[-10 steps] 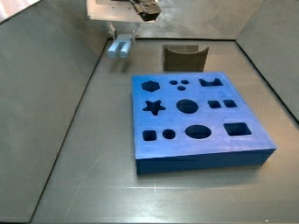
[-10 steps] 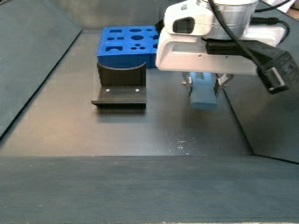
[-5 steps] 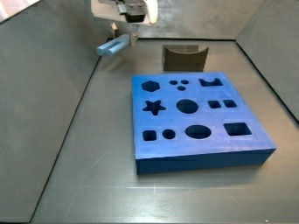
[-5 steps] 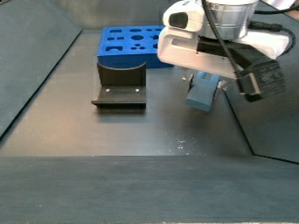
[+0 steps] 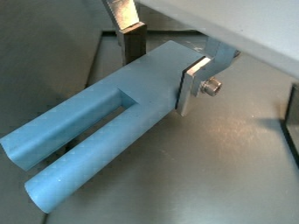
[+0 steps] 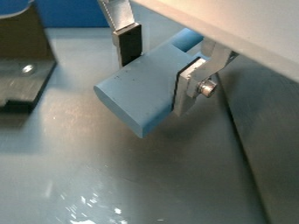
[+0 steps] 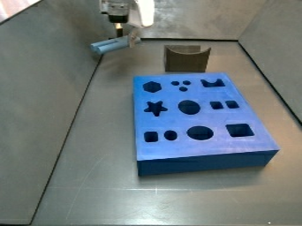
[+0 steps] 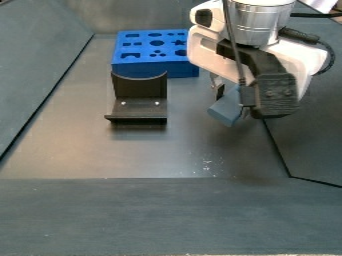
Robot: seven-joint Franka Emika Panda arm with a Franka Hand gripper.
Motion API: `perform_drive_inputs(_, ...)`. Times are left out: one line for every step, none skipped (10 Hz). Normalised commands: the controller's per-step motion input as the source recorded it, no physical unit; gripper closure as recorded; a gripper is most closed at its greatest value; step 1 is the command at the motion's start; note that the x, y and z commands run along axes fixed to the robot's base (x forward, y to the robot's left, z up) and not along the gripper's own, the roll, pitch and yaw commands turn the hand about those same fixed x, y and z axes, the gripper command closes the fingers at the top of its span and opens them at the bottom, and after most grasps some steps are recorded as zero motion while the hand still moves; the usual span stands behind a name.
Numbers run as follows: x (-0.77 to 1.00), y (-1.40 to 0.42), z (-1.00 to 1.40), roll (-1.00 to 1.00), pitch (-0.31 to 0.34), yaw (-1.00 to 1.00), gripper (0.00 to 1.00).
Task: Pick up the square-circle object. Move up. Rotate the square-circle object. Place the square-circle object on the fixture. Regrasp the square-circle object. Move to above the board. Insert the square-circle object.
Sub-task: Rotate the square-circle object.
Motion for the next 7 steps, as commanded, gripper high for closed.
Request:
perform_drive_inputs(0.02,0.03,0.00,0.00,0.002,-1.00,1.00)
perform_drive_inputs(0.02,0.03,0.00,0.00,0.002,-1.00,1.00)
perform_drive_inputs(0.02,0.02,0.00,0.00,0.002,-1.00,1.00)
perform_drive_inputs(0.02,0.02,0.00,0.00,0.002,-1.00,1.00)
perform_drive_inputs(0.02,0.02,0.00,0.00,0.002,-1.00,1.00)
perform_drive_inputs(0.02,0.02,0.00,0.00,0.002,-1.00,1.00)
perform_drive_inputs(0.02,0.02,0.00,0.00,0.002,-1.00,1.00)
